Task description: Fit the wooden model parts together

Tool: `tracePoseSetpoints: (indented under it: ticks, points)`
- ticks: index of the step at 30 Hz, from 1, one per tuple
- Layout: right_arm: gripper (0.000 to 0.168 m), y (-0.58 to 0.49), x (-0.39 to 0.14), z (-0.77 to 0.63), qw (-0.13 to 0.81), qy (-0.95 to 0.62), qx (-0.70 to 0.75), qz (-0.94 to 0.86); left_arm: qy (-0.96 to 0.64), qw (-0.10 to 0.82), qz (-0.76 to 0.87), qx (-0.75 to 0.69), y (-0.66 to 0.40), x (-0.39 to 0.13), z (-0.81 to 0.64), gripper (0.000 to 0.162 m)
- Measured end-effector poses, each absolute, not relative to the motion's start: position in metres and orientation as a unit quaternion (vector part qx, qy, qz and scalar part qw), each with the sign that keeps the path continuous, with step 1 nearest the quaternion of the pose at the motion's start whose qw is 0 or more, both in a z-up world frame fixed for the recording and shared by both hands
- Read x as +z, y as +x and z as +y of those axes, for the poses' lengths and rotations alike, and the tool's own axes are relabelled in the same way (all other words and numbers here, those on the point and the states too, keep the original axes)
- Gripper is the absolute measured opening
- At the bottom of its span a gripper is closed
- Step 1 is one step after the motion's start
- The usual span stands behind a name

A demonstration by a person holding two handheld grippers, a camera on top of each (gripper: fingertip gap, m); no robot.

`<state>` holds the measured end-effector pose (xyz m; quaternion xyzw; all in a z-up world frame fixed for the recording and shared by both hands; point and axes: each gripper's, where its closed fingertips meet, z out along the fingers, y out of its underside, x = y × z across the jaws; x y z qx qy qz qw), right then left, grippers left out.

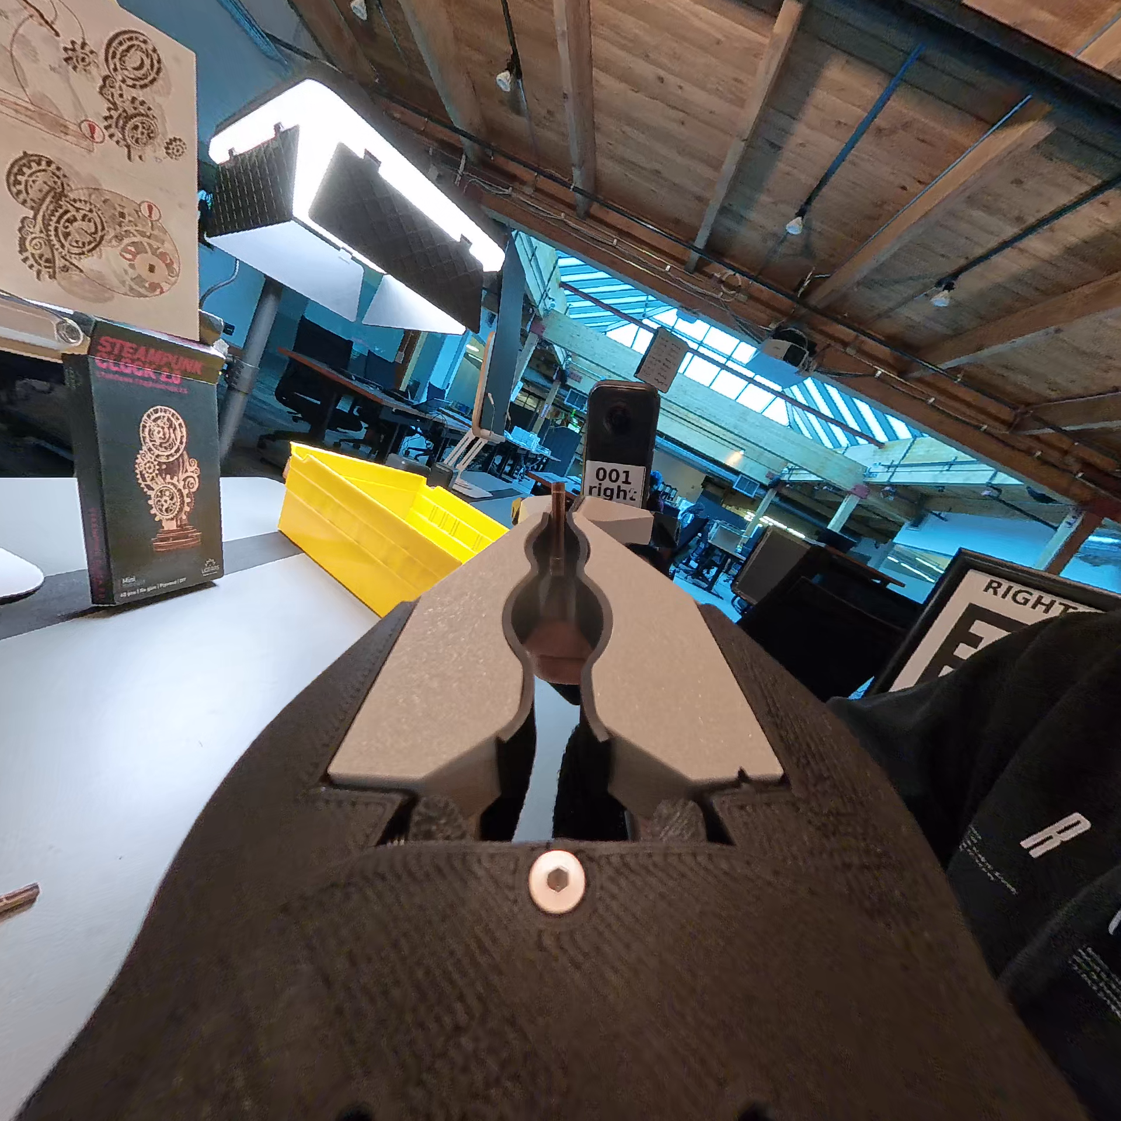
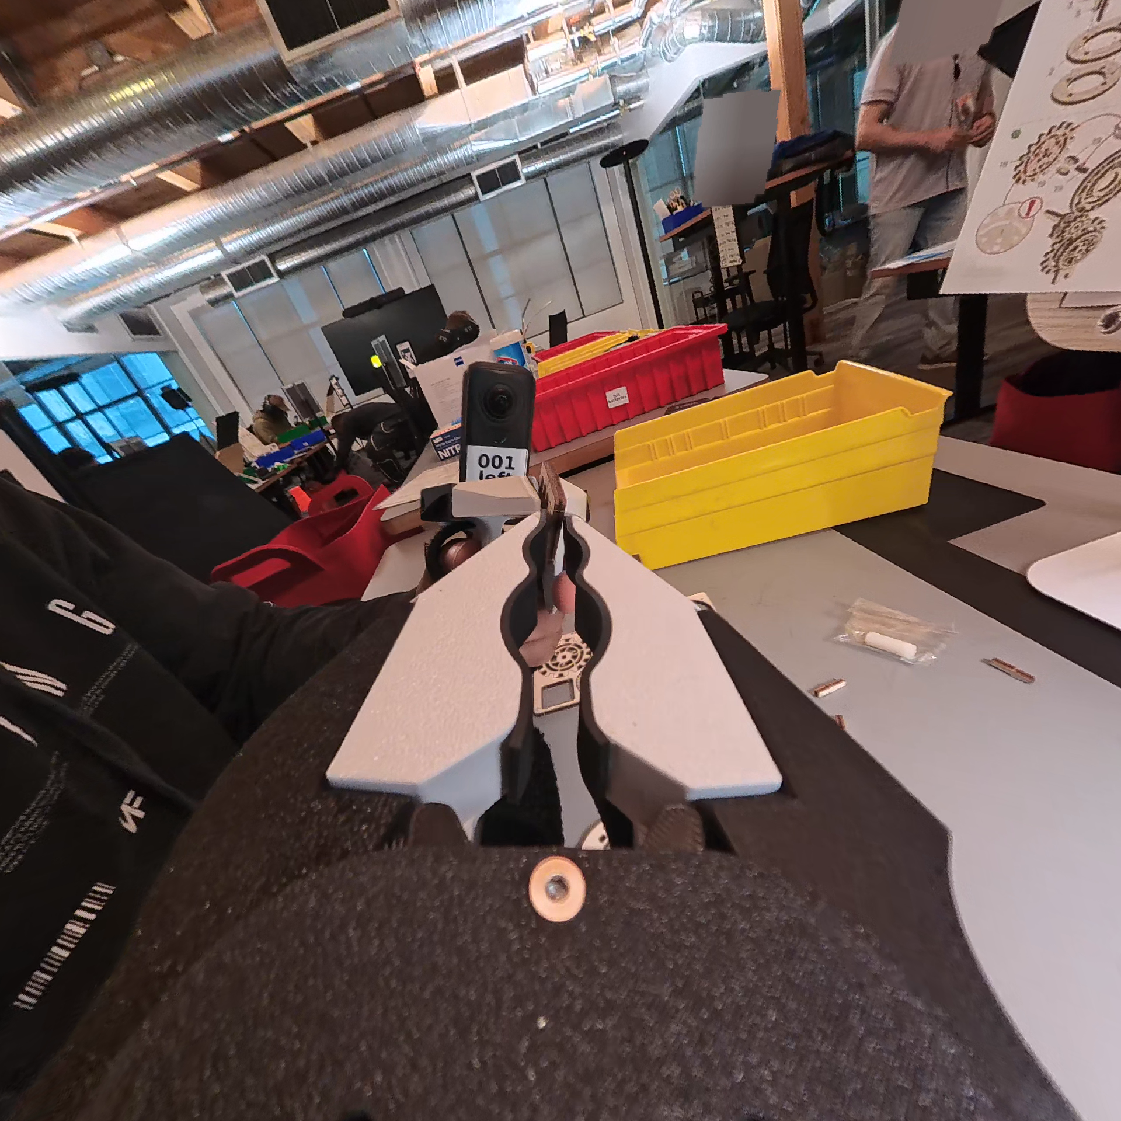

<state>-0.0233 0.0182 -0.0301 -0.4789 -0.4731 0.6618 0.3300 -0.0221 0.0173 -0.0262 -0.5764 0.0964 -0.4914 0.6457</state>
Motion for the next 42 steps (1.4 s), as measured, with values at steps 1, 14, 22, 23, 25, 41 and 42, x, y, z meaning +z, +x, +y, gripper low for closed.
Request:
tracePoseSetpoints:
  ticks: [1,14,22,23,25,41,42]
  points:
    - [0.002,-0.023,-0.03,0.018,0.329,-0.479,0.662,-0.472,-0.575,0.646,0.096,-0.493,-0.022,-0.026,0.017,0.001]
    - [0.002,-0.023,-0.029,0.02,0.33,-0.478,0.668,-0.464,-0.581,0.654,0.103,-0.473,-0.021,-0.026,0.018,0.001]
    - [0.002,-0.023,-0.03,0.021,0.341,-0.477,0.66,-0.469,-0.586,0.66,0.109,-0.458,-0.021,-0.027,0.018,0.001]
    - [0.001,-0.023,-0.03,0.021,0.344,-0.477,0.657,-0.472,-0.587,0.66,0.112,-0.454,-0.02,-0.027,0.018,0.001]
    - [0.001,-0.023,-0.03,0.02,0.35,-0.478,0.648,-0.479,-0.592,0.66,0.12,-0.447,-0.02,-0.028,0.017,0.002]
    - [0.001,-0.027,-0.033,0.013,0.396,-0.481,0.577,-0.528,-0.636,0.642,0.193,-0.382,-0.02,-0.032,0.009,0.001]
    - [0.001,-0.028,-0.033,0.014,0.407,-0.484,0.565,-0.529,-0.636,0.643,0.191,-0.381,-0.021,-0.032,0.01,0.001]
